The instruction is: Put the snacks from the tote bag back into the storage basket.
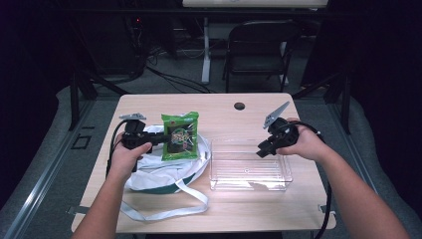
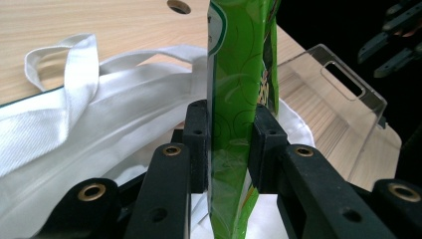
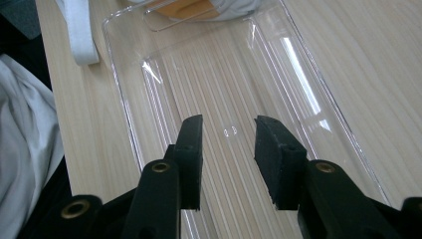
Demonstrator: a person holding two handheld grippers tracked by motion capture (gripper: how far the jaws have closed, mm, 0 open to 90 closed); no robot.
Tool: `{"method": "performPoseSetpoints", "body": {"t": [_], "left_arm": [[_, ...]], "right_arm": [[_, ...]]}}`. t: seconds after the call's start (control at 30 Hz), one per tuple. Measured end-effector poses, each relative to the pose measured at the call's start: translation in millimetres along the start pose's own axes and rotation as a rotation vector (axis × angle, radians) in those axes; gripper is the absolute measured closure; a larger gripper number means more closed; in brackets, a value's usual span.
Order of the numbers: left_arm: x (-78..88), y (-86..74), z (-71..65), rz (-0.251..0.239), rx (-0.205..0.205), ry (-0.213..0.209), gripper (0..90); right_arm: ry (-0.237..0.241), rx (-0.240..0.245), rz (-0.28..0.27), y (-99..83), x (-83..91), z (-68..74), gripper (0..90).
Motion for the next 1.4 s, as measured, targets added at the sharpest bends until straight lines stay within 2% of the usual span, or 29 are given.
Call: {"method": "performPoseSetpoints", "body": {"t": [0.07, 0.1, 0.3, 0.47, 0.53, 0.7, 0.93, 1.07, 1.4], "left_arm": [[0.4, 1.0, -0.3, 0.005, -0.007, -0.001, 73.6], [0.0, 3.1, -1.8, -0.002, -0.011, 0.002, 73.7], [-1.0, 11.5, -9.0, -0.005, -0.038, 0.002, 73.6], [-2.7, 17.2, -15.1, -0.011, -0.055, -0.005, 73.7], [-3.6, 19.5, -17.7, -0.007, -0.067, -0.010, 73.7], [-7.2, 25.2, -24.1, -0.009, -0.085, -0.021, 73.7], [-12.7, 31.4, -31.6, -0.011, -0.102, -0.041, 73.7], [-19.1, 37.5, -41.8, -0.007, -0.124, -0.055, 73.7], [-28.8, 43.9, -51.5, -0.015, -0.146, -0.077, 73.8]], "right_arm": [[-0.010, 0.007, 0.012, 0.3, 0.6, -1.2, 63.8], [0.009, 0.012, 0.012, 1.4, 1.2, -2.8, 63.6], [0.020, 0.002, 0.006, 6.5, 7.4, -7.7, 63.7], [0.034, -0.024, -0.025, 11.3, 13.8, -9.9, 64.7], [0.046, -0.047, -0.068, 15.3, 19.6, -10.5, 65.2], [0.037, -0.046, -0.076, 19.6, 25.9, -11.6, 65.7], [0.044, -0.066, -0.105, 27.9, 28.8, -10.5, 65.7], [0.052, -0.082, -0.130, 34.9, 30.4, -8.7, 65.7], [0.055, -0.092, -0.143, 42.1, 26.7, -7.8, 65.3]]}}
Point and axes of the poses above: each handheld gripper's, and its own axes: x roughly backward along the jaws, y roughly out of its top, z roughly to its left, the point moved 3 cm from there along -x, roughly forward along the jaws, and after that the axes turned 6 degrees about z, right-handed, at the moved point
